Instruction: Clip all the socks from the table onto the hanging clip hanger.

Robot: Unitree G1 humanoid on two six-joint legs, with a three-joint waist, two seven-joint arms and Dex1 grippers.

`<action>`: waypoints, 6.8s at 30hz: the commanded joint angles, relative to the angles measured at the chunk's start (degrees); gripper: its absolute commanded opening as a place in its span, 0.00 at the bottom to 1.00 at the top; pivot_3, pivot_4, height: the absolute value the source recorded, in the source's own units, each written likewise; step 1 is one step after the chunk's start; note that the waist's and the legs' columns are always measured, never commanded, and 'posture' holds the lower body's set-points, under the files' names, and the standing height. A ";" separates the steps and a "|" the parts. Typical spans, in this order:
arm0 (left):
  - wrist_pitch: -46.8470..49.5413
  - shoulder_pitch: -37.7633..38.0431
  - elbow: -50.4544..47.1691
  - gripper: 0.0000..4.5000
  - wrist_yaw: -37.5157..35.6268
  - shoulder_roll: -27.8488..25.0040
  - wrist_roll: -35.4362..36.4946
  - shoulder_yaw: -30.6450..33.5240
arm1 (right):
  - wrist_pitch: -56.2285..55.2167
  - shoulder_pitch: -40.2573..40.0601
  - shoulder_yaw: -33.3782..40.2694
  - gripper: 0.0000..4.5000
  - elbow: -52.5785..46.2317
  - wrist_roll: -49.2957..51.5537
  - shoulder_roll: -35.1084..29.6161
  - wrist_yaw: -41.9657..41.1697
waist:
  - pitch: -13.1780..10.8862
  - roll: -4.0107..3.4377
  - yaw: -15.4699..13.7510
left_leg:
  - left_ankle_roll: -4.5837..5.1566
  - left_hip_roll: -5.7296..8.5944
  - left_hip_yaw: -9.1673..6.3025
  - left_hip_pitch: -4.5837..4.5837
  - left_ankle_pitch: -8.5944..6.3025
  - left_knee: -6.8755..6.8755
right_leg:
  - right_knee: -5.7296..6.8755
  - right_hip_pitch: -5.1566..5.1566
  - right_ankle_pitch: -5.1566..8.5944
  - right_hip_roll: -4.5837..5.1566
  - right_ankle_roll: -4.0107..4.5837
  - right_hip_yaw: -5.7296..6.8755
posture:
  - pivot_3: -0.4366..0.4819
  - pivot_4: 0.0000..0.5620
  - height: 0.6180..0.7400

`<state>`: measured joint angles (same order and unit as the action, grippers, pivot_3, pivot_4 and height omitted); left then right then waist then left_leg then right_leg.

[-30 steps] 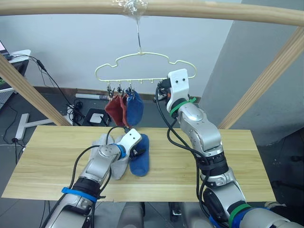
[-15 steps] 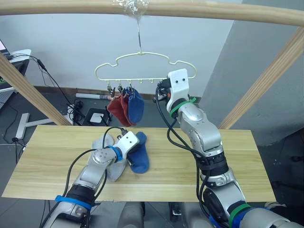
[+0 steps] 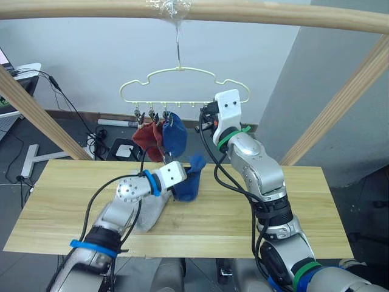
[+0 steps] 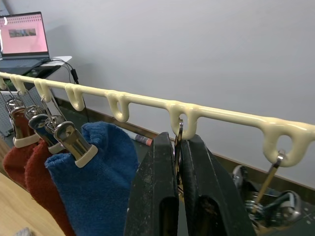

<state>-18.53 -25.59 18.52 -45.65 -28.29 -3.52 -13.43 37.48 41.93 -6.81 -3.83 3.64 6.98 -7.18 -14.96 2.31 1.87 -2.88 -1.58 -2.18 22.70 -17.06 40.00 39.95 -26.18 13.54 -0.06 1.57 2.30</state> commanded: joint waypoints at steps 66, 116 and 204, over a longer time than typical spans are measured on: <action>-6.46 -10.88 8.20 0.34 4.73 2.57 1.56 2.12 | 9.19 -7.81 -2.36 0.70 -19.36 5.97 -7.92 -4.40 | 0.00 0.00 0.55 | 0.04 0.02 -0.05 0.08 -0.03 -0.01 | -0.03 -0.03 0.00 0.01 -0.01 0.04 | 0.39 0.44 0.61; 30.00 -5.31 -17.40 0.71 -5.36 -2.24 21.02 12.15 | -2.95 -3.98 -1.59 0.54 -5.27 -4.19 -3.12 8.89 | -0.02 -0.02 0.96 | 0.05 0.00 -0.05 0.03 -0.01 0.00 | -0.02 -0.01 0.10 -0.03 -0.16 0.00 | 0.42 0.42 0.61; 31.13 0.86 6.76 0.00 -14.19 -2.38 9.99 5.44 | -2.65 -1.08 -1.09 0.00 -2.94 -3.71 1.56 5.36 | -0.13 -0.19 0.37 | 0.06 -0.02 -0.01 0.05 -0.02 -0.04 | -0.01 -0.10 0.11 -0.02 -0.19 -0.01 | 0.41 0.46 0.61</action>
<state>10.37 -24.61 30.56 -57.34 -31.98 2.65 -8.52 35.36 40.75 -7.82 -3.71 -0.82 7.43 -2.09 -15.09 2.12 2.24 -2.82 -1.59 -2.20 22.79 -17.08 39.97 39.92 -26.29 13.64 -0.08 1.41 2.29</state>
